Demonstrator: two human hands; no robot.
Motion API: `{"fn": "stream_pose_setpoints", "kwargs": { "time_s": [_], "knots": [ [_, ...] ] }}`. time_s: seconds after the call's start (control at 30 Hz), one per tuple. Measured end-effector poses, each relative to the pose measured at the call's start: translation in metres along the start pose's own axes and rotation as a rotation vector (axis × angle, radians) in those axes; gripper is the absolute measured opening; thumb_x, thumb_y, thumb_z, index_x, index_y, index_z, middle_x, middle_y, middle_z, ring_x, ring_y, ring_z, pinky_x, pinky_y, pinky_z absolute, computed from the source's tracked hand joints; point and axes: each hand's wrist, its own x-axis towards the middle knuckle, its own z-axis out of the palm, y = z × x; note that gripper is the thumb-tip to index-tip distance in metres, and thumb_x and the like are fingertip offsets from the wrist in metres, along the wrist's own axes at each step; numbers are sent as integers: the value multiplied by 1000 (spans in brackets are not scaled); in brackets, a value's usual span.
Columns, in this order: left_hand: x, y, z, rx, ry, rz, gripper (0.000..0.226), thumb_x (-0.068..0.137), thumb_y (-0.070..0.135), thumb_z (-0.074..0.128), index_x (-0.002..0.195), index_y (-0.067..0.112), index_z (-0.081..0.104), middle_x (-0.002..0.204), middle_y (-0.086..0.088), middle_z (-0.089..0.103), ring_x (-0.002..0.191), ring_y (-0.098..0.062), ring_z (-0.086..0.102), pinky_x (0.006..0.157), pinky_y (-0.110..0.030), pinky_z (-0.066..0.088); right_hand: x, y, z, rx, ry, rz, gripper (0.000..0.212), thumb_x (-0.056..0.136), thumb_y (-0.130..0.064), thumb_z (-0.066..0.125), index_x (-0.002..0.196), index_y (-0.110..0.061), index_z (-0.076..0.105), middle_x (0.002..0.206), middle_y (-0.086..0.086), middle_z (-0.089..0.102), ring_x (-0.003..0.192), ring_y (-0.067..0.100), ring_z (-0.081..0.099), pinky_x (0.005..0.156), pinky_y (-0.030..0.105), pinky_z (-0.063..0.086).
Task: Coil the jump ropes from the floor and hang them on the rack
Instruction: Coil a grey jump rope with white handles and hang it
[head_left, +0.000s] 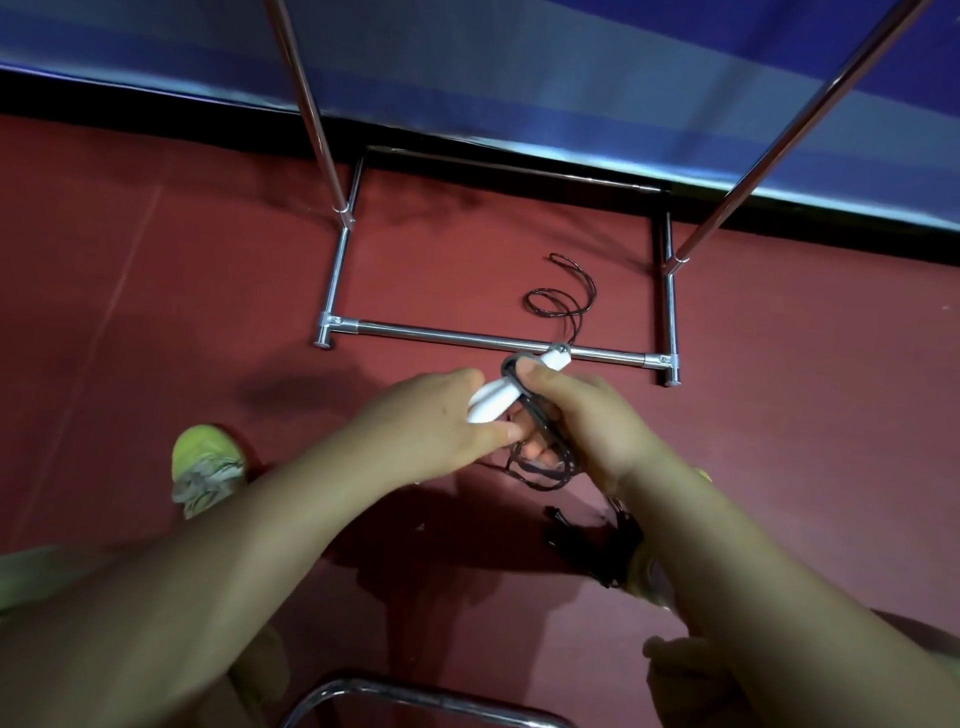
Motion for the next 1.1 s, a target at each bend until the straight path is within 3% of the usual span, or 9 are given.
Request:
{"fn": "stream_pose_setpoints", "kwargs": {
  "time_s": [0.13,0.2,0.37,0.47,0.6,0.73,0.83,0.93,1.1],
  "knots": [
    [-2,-6,-3,-701,-360,-79,49,74,51,71,104,14,61,89,-4,67,80,-20,61,76,-36,50,1,1,-7,-12,-79,-169,39,91,-37,53,74,-3,60,58,7,54,48,19,46,50,29,34],
    [-3,-8,-4,-993,-592,-139,60,70,61,61,99,10,67,88,-12,71,83,-28,67,83,-45,52,1,0,-13,18,-116,-251,39,84,-44,54,73,-7,60,56,7,50,50,20,41,50,32,25],
    [1,-10,-1,-1371,-882,-88,77,70,78,37,80,9,72,64,-8,60,55,-23,59,62,-35,52,0,-7,-21,113,-136,-305,36,79,-46,51,70,-12,58,55,7,46,52,21,36,56,42,16],
    [0,-4,-3,-1322,-784,-124,71,71,74,31,69,12,64,54,-3,45,42,-17,43,50,-25,37,-3,-9,-22,15,-90,-300,39,84,-46,47,80,-8,53,58,4,45,54,20,36,53,37,20],
    [3,-1,8,-910,-360,-72,61,92,60,27,72,9,56,48,-2,45,41,-17,40,47,-25,30,-7,-6,-23,-246,50,-231,33,101,-34,43,76,-13,46,55,-2,45,46,10,39,44,19,31],
    [8,-5,17,-667,-161,-35,61,97,56,27,70,10,56,48,-1,50,42,-19,44,51,-27,37,-7,-2,-17,-329,115,-172,31,103,-27,37,82,-9,50,56,-4,51,44,13,44,45,26,35],
    [12,-12,16,-565,-83,-41,63,82,67,26,70,14,59,53,0,56,50,-21,52,61,-36,45,-2,-1,-17,-278,104,-129,28,102,-26,40,100,-2,54,74,7,61,54,22,57,52,32,38],
    [12,-17,12,-374,-2,-23,59,92,61,29,70,15,59,66,-3,61,61,-23,56,71,-38,49,1,0,-18,-162,85,-59,19,98,-20,51,106,-3,55,83,10,63,59,23,61,58,32,46],
    [13,-17,12,-34,117,-16,50,91,60,32,80,18,56,75,0,57,78,-24,55,63,-34,38,2,-3,-19,64,44,66,30,89,-30,63,110,-10,59,94,8,60,59,18,63,51,26,51]
  ]
}}
